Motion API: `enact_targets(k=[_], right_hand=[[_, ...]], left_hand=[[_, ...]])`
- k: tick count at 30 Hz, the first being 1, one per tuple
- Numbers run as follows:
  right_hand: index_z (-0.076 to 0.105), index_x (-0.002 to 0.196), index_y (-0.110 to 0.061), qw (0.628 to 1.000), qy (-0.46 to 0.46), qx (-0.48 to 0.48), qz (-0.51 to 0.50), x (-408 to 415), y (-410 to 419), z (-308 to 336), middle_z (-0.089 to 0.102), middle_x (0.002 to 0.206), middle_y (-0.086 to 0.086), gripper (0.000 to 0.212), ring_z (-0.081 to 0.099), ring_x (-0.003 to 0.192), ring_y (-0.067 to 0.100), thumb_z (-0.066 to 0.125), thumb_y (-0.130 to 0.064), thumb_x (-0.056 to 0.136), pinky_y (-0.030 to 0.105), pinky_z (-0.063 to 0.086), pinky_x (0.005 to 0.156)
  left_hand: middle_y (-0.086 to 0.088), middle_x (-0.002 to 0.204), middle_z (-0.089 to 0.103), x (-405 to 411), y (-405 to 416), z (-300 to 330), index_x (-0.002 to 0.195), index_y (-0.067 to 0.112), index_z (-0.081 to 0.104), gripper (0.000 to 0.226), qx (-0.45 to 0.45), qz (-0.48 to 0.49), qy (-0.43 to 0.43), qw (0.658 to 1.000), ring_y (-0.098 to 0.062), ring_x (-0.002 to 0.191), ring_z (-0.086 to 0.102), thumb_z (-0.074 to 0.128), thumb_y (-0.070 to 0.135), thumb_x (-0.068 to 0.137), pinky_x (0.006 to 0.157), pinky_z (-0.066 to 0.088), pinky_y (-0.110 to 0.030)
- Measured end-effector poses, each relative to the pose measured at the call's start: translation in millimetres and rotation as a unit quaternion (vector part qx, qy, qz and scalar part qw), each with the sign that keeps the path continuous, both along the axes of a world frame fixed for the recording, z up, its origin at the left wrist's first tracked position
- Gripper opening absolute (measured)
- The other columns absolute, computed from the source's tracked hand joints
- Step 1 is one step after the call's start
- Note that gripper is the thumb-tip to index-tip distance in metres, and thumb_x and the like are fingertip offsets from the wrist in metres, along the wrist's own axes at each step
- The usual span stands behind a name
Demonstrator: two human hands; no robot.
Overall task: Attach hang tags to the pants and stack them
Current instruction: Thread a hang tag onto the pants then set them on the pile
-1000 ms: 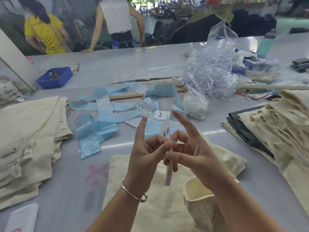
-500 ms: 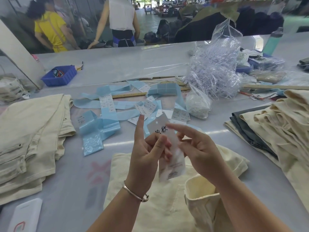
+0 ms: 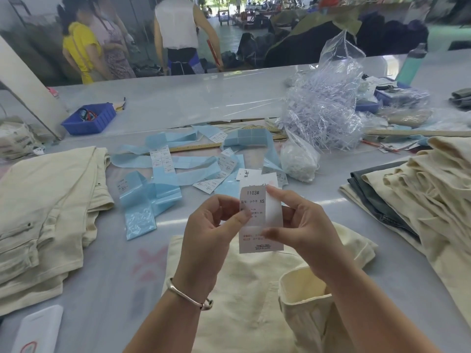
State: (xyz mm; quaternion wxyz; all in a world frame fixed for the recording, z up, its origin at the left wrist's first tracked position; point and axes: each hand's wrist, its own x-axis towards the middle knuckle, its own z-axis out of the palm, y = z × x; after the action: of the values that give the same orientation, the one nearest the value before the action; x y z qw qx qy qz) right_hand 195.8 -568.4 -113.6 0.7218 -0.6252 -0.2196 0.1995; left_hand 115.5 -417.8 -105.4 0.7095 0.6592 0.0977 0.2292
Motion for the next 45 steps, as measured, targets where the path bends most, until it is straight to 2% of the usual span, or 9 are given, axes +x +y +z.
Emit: enact_targets(k=[4,10,16,22,27,32,36,41,45], right_hand=[[0.047,0.139,-0.007,0.999,-0.033,-0.007,-0.005,-4.6,2.6,-0.6,0.063,0.122,0.018,0.077,0.067,0.104,0.027,0.063,0.026,0.072,0.052,0.052,0.093],[0.046,0.139,-0.006,0.998,-0.068,0.002,-0.017,-7.0,2.6,-0.3,0.056,0.122,0.018,0.077,0.066,0.104,0.02,0.063,0.028,0.071,0.044,0.053,0.094],[0.046,0.139,-0.008,0.996,-0.086,0.024,-0.023,-8.0,2.4,-2.5,0.057,0.117,0.008,0.077,0.066,0.105,0.021,0.063,0.027,0.072,0.043,0.052,0.096],[0.047,0.139,-0.009,0.994,-0.096,0.043,-0.032,-11.1,1.9,-5.4,0.056,0.119,0.014,0.077,0.065,0.107,0.024,0.065,0.025,0.072,0.038,0.053,0.094],[0.045,0.14,-0.006,0.993,-0.088,0.069,-0.043,-14.3,5.5,-4.2,0.057,0.124,0.01,0.077,0.066,0.108,0.018,0.07,0.02,0.072,0.035,0.053,0.095],[0.046,0.138,-0.007,0.992,-0.072,0.096,-0.049,-15.8,9.6,-0.9,0.054,0.13,0.015,0.074,0.066,0.108,0.023,0.064,0.026,0.074,0.044,0.056,0.088],[0.047,0.138,-0.008,0.992,-0.07,0.096,-0.046,-15.2,10.2,-0.4,0.055,0.13,0.015,0.074,0.065,0.109,0.025,0.066,0.023,0.074,0.047,0.055,0.09],[0.052,0.135,-0.018,0.99,0.004,0.137,-0.015,-16.4,6.3,-1.3,0.066,0.121,0.014,0.077,0.066,0.107,0.026,0.076,0.003,0.064,0.034,0.056,0.083],[0.046,0.139,-0.027,0.981,0.072,0.178,-0.009,-12.4,10.2,1.7,0.066,0.12,0.014,0.09,0.065,0.108,0.031,0.083,-0.007,0.058,0.036,0.055,0.082]], left_hand=[[-0.015,0.088,0.073,1.3,-2.1,2.5,0.083,0.006,0.069,0.009,-0.006,0.005,0.04,0.999,-0.022,0.082,0.065,0.076,0.005,0.079,0.078,0.054,-0.035],[-0.013,0.083,0.074,4.4,-5.5,2.6,0.085,0.001,0.068,0.01,-0.043,0.005,0.049,0.998,-0.016,0.074,0.067,0.074,-0.001,0.077,0.065,0.054,-0.02],[-0.014,0.085,0.074,7.8,-6.7,-1.5,0.086,0.003,0.068,0.014,-0.028,0.019,0.052,0.998,-0.021,0.077,0.066,0.077,0.003,0.075,0.067,0.056,-0.025],[0.004,0.078,0.072,5.9,-8.8,-3.6,0.078,0.021,0.07,0.019,0.094,0.071,0.054,0.991,-0.014,0.072,0.06,0.082,0.031,0.067,0.066,0.053,-0.041],[0.012,0.097,0.065,3.5,-15.3,-6.2,0.091,0.033,0.064,0.027,0.218,0.152,0.028,0.964,-0.005,0.08,0.059,0.082,0.039,0.073,0.059,0.046,-0.023],[0.005,0.09,0.074,-2.1,-29.5,-7.4,0.111,0.038,0.058,0.044,0.124,0.102,-0.01,0.987,-0.015,0.077,0.071,0.078,0.034,0.073,0.066,0.06,-0.037],[-0.006,0.094,0.075,-3.3,-32.5,-4.8,0.143,0.049,0.03,0.091,-0.051,0.044,-0.04,0.997,-0.022,0.088,0.073,0.08,0.019,0.074,0.073,0.056,-0.025],[-0.01,0.085,0.073,-4.8,-25.8,-3.2,0.142,0.042,0.036,0.086,-0.114,0.036,-0.077,0.99,-0.022,0.083,0.072,0.076,0.01,0.073,0.071,0.056,-0.026],[-0.009,0.078,0.072,-7.2,-26.2,-6.8,0.144,0.037,0.036,0.084,-0.076,0.009,-0.073,0.994,-0.018,0.078,0.07,0.076,0.013,0.075,0.071,0.055,-0.024]])
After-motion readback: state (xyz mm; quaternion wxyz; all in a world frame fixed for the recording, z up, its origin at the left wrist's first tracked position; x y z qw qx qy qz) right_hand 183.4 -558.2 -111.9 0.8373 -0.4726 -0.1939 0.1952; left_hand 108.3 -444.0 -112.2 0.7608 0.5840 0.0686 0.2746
